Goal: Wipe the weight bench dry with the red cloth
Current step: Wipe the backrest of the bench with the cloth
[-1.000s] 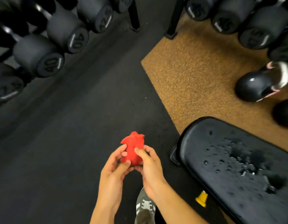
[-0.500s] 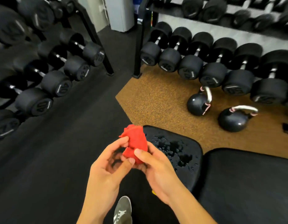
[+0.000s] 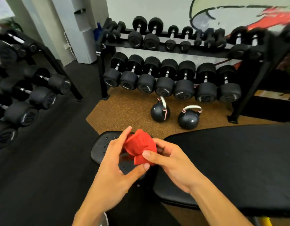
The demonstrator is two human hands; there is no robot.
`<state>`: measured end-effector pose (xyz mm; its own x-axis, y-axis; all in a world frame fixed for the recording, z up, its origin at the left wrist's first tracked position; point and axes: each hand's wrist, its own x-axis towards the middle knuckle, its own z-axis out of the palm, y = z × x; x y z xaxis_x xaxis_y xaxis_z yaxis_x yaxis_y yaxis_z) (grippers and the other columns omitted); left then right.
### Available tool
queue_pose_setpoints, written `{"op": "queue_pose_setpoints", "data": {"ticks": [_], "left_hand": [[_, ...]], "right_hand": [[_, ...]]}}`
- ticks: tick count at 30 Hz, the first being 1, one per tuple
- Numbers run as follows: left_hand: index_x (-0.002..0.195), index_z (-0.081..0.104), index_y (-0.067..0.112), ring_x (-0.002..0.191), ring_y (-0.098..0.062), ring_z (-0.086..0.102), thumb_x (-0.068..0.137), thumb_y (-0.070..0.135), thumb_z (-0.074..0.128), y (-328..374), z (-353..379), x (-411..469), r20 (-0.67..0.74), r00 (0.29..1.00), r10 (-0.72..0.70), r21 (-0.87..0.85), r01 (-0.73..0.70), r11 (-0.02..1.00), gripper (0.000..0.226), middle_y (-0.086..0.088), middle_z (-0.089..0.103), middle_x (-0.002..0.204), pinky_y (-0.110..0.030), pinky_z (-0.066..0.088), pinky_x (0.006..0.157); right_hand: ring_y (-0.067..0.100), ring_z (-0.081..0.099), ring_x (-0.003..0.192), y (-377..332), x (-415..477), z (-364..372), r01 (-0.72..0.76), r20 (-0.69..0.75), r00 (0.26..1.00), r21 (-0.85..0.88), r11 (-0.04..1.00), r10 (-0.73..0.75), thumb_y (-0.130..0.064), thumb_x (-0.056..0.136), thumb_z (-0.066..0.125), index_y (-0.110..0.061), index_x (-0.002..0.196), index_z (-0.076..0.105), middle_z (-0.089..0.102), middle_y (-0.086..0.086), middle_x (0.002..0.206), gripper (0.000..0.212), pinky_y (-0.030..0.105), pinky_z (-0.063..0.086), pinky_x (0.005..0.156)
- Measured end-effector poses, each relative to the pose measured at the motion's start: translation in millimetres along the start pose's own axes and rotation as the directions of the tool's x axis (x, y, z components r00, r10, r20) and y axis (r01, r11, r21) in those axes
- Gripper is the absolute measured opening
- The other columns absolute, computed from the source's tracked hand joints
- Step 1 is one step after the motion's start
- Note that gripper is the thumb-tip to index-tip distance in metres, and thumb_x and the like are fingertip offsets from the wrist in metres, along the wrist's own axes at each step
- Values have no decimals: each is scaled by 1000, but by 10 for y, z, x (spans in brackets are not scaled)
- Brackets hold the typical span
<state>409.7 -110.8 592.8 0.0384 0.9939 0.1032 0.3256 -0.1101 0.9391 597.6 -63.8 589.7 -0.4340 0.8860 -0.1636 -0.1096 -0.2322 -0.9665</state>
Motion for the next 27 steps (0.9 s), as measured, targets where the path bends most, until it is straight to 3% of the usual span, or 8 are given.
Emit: {"op": "queue_pose_setpoints", "data": {"ticks": [4, 9, 14, 17, 19, 21, 23, 27], "left_hand": [[132, 52, 50, 119, -3, 60, 69, 50, 88, 213, 303, -144, -3, 998, 61, 118, -60, 991, 73, 19, 59, 125, -32, 49, 102], [109, 60, 38, 109, -1, 59, 64, 46, 92, 508, 727, -351, -17, 989, 149, 144, -145, 979, 55, 20, 54, 118, -15, 48, 86], [109, 56, 17, 88, -9, 70, 71, 23, 93, 869, 1163, -674, 171, 981, 94, -86, -80, 993, 53, 5, 72, 100, -27, 54, 79], [111, 54, 11, 93, -22, 71, 75, 27, 93, 1013, 1363, -845, 253, 965, 70, -238, -8, 971, 55, -6, 71, 103, -31, 57, 85], [113, 52, 4, 101, -32, 71, 76, 32, 88, 1127, 1499, -937, 309, 950, 39, -406, 94, 909, 59, -12, 70, 111, -42, 59, 91], [111, 52, 5, 101, -33, 71, 80, 29, 85, 1266, 1644, -989, 346, 938, 14, -548, 190, 814, 51, -13, 71, 115, -41, 60, 86], [116, 55, 10, 102, -33, 72, 85, 20, 79, 1406, 1776, -1008, 371, 929, 0, -569, 227, 790, 41, -15, 71, 117, -41, 60, 86], [133, 64, 24, 115, -33, 69, 78, 7, 84, 1624, 2045, -898, 454, 891, 18, -478, 227, 848, 61, -16, 71, 124, -41, 57, 93]], "right_hand": [[32, 70, 115, -58, -448, -271, 88, -90, 992, -7, 996, -88, -14, 82, 79, -8, 125, 66, 74, 15, 117, 45, 35, 56, 97], [23, 69, 117, -181, -1032, -530, 195, -144, 967, -104, 975, -209, -10, 81, 82, -10, 121, 72, 75, 9, 119, 41, 33, 57, 97], [17, 71, 113, -365, -1726, -751, 287, -175, 925, -264, 921, -338, -3, 84, 80, -8, 118, 73, 76, 6, 116, 35, 29, 57, 94], [15, 68, 116, -449, -2060, -897, 301, -184, 899, -404, 864, -398, -6, 86, 80, -15, 117, 74, 73, 1, 118, 33, 35, 56, 101], [12, 67, 117, -538, -2275, -980, 293, -186, 884, -491, 820, -428, -8, 87, 79, -21, 117, 74, 72, -4, 118, 32, 35, 54, 103], [8, 65, 116, -655, -2480, -1065, 275, -183, 873, -581, 766, -452, -11, 88, 79, -25, 116, 75, 72, -13, 115, 31, 29, 53, 101], [6, 65, 115, -758, -2660, -1163, 254, -184, 861, -651, 715, -474, -13, 88, 79, -28, 114, 77, 71, -19, 114, 31, 29, 53, 97], [8, 66, 116, -857, -2907, -1425, 246, -207, 843, -672, 698, -496, -8, 89, 77, -32, 113, 77, 72, -18, 118, 34, 33, 54, 98]]}}
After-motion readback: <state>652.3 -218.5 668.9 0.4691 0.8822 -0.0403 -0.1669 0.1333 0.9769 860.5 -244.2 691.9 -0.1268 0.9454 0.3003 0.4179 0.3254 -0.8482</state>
